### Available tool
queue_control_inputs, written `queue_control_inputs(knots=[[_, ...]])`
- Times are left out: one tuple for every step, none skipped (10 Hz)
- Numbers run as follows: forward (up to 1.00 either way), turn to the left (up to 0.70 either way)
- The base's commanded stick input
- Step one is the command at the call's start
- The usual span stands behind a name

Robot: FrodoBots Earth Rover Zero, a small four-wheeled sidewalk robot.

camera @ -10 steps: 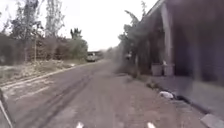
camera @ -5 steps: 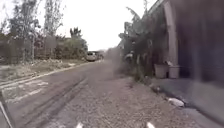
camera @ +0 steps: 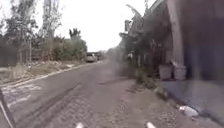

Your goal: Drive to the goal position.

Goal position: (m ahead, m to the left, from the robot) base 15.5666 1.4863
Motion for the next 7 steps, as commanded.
queue_control_inputs(knots=[[0.67, 0.01], [0.67, 0.01], [0.67, 0.01], [0.67, 0.01], [0.67, 0.01], [0.67, 0.01], [0.67, 0.01]])
